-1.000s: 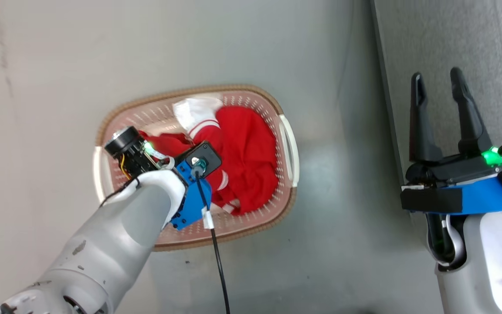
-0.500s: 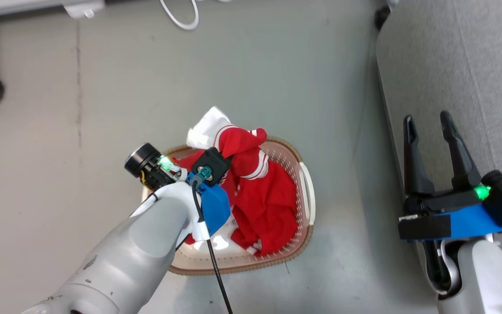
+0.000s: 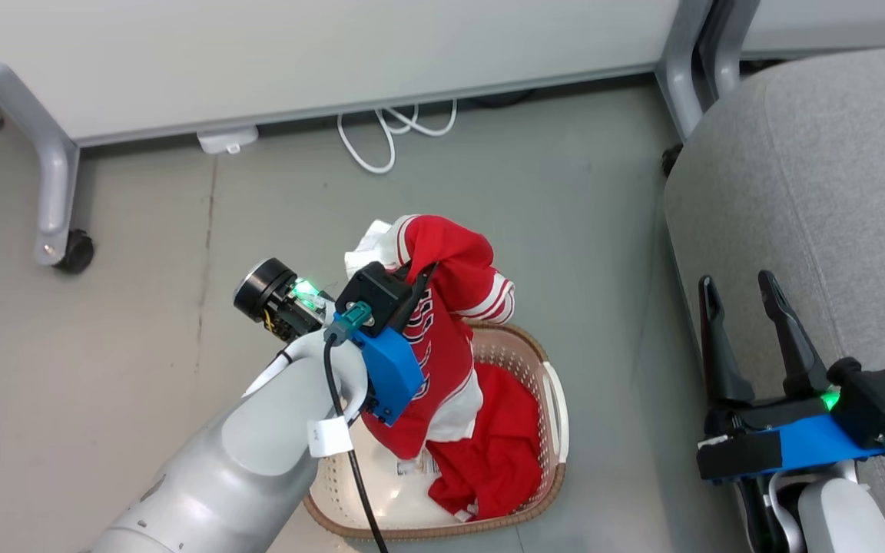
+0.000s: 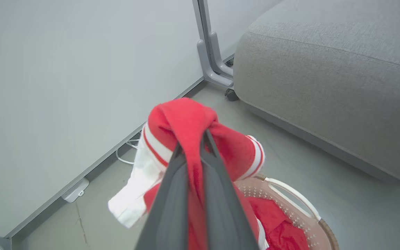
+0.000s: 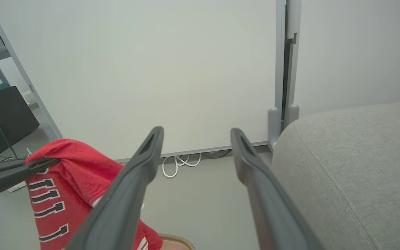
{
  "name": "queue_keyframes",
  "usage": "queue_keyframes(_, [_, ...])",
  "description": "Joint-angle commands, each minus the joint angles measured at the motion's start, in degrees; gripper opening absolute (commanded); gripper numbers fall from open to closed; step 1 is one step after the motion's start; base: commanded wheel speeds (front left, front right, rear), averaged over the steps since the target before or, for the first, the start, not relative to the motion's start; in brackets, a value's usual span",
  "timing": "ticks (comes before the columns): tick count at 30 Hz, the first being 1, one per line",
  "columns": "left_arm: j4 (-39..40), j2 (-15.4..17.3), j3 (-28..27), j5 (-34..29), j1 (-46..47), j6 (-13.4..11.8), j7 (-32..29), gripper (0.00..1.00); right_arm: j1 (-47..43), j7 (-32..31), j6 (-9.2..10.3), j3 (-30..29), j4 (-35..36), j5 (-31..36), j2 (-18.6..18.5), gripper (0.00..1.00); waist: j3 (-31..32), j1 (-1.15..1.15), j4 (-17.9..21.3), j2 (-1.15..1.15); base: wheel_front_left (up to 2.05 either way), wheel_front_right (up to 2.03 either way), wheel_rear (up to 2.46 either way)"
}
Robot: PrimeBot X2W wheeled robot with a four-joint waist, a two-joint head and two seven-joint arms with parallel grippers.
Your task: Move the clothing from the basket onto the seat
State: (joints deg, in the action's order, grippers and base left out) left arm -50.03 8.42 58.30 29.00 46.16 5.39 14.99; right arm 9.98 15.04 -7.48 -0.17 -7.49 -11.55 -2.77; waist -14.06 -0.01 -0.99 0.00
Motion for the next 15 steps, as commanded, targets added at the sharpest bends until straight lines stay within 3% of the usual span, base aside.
queue_keyframes(1, [1.0,0.3,-0.9,-0.5,-0.7,-0.3,0.3,0.00,-1.2,0.2,-0.03,0.1,-0.2,-0.1,-0.2,1.00,2.2,0.01,-0.4,0.00,0.00,0.00,0.00])
queue_keyframes(15, [9.0,-0.2,-5.2,-1.9,-3.8,-0.4,0.3,0.00,-6.8,0.2,-0.03,0.3,-1.5,-1.1,-0.2,1.00,10.4,0.01,-2.1,0.00,0.00,0.00,0.00])
